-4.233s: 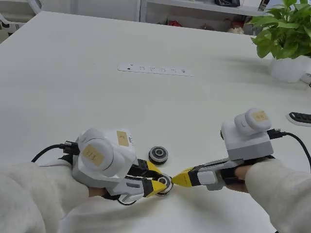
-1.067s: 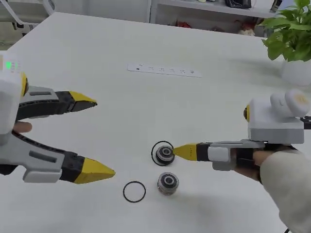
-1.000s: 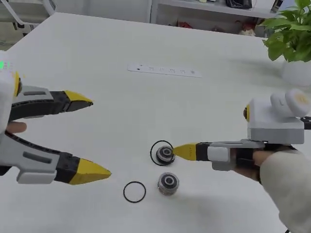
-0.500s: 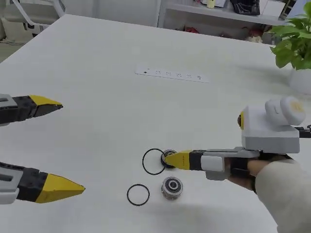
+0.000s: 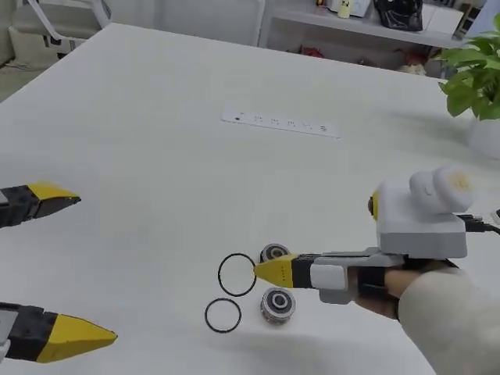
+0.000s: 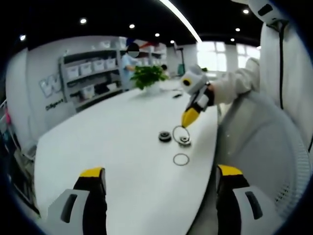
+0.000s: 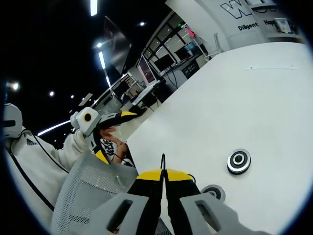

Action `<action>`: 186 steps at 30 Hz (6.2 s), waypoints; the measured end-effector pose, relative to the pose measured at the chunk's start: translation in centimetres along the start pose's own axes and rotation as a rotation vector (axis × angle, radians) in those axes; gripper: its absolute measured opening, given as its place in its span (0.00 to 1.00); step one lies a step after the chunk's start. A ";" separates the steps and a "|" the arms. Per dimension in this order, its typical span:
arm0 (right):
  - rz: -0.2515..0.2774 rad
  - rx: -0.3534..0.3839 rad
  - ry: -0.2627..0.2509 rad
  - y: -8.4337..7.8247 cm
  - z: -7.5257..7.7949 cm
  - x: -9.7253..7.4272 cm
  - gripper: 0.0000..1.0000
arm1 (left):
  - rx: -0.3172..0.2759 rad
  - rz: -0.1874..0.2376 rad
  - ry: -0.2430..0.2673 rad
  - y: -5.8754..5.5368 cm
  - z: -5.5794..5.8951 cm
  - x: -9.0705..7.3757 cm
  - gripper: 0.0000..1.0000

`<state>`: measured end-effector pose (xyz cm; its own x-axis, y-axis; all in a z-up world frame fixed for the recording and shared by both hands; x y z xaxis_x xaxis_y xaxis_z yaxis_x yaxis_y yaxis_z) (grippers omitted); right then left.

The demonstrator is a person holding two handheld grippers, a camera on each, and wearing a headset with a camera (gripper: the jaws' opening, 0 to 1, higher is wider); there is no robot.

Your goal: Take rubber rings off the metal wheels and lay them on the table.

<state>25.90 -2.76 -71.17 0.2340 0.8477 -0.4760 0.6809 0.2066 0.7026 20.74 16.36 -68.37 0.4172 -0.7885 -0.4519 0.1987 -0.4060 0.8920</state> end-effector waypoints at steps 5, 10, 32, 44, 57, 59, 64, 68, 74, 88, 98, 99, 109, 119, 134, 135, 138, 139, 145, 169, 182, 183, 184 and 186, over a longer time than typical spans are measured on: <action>-0.021 -0.002 0.004 -0.5 -0.3 0.6 0.00 | -0.013 -0.012 -0.002 -0.8 0.2 0.2 0.95; -0.057 -0.014 -0.001 -1.1 -0.2 1.2 0.00 | -0.030 -0.014 -0.008 -1.4 0.4 0.4 0.94; -0.169 -0.075 -0.049 -3.5 0.2 4.0 0.00 | -0.050 -0.019 -0.029 -2.0 1.1 1.0 0.94; -0.228 -0.127 -0.088 -4.7 0.7 4.9 0.00 | -0.064 -0.022 -0.034 -2.3 1.2 1.3 0.93; -0.216 -0.133 -0.123 -4.4 1.6 4.9 0.07 | -0.064 -0.026 -0.037 -2.4 1.1 1.4 0.93; -0.202 -0.129 -0.128 -4.0 1.8 4.7 0.07 | -0.064 -0.025 -0.035 -2.4 1.0 1.4 0.93; -0.172 -0.124 -0.140 -3.3 2.1 4.3 0.08 | -0.061 -0.028 -0.032 -2.3 0.9 1.3 0.93; -0.152 -0.119 -0.146 -2.9 2.4 3.9 0.09 | -0.057 -0.028 -0.030 -2.1 0.9 1.2 0.92; -0.128 -0.116 -0.149 -2.4 2.4 3.5 0.10 | -0.056 -0.028 -0.029 -2.0 0.8 1.2 0.92; -0.033 -0.100 -0.181 -0.2 3.1 1.9 0.11 | -0.044 -0.021 -0.030 -1.3 0.7 1.1 0.92; 0.046 -0.069 -0.225 1.4 4.4 0.4 0.13 | -0.034 -0.015 -0.019 -0.8 0.4 0.6 0.92; 0.050 -0.067 -0.228 1.5 4.5 0.2 0.13 | -0.034 -0.014 -0.017 -0.7 0.3 0.5 0.92; 0.103 -0.051 -0.278 2.5 6.0 -1.2 0.16 | -0.023 -0.009 -0.004 0.1 0.1 0.3 0.92; 0.087 -0.075 -0.337 2.0 7.6 -2.1 0.18 | -0.002 0.045 -0.029 3.5 -0.1 0.5 0.92; 0.081 -0.122 -0.381 1.6 9.1 -2.9 0.17 | 0.107 0.052 -0.068 7.5 -1.5 2.3 0.90; 0.079 -0.124 -0.383 1.5 9.3 -2.9 0.18 | 0.115 0.058 -0.074 7.9 -1.6 2.5 0.89; 0.079 -0.122 -0.383 1.4 9.5 -2.9 0.18 | 0.132 0.067 -0.085 8.7 -1.8 3.0 0.87; 0.080 -0.121 -0.382 1.4 9.5 -2.9 0.18 | 0.139 0.065 -0.087 8.9 -1.9 3.3 0.87; 0.075 -0.130 -0.383 1.2 9.8 -2.9 0.18 | 0.174 0.067 -0.098 10.1 -2.6 4.2 0.84; 0.047 -0.271 -0.327 0.7 10.3 -1.5 0.19 | 0.287 0.070 -0.196 12.3 -4.0 12.3 0.68; -0.045 -0.366 -0.304 -0.6 11.0 0.1 0.23 | 0.251 0.080 -0.267 10.0 -4.4 16.6 0.55; -0.046 -0.368 -0.303 -0.6 11.0 0.2 0.23 | 0.251 0.076 -0.272 9.6 -4.5 16.9 0.54; -0.048 -0.370 -0.302 -0.6 11.1 0.2 0.23 | 0.250 0.074 -0.274 9.5 -4.5 17.1 0.53; -0.048 -0.378 -0.301 -0.6 11.2 0.4 0.23 | 0.237 0.065 -0.284 8.9 -4.6 17.7 0.51</action>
<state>33.38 -8.01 -77.70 0.4373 0.6652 -0.6052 0.4089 0.4523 0.7926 34.00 0.96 -68.39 0.1533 -0.8992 -0.4098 -0.0450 -0.4207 0.9061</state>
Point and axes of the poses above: the centre of the closed fingertips' face, and the gripper's own axes: x roughly forward along the fingers, z roughly to its right, y roughly out of its top, the point moved 4 cm from there along -x, roughly backward along the fingers, and after that the axes turned 9 degrees about -y, right-handed, at the moved point
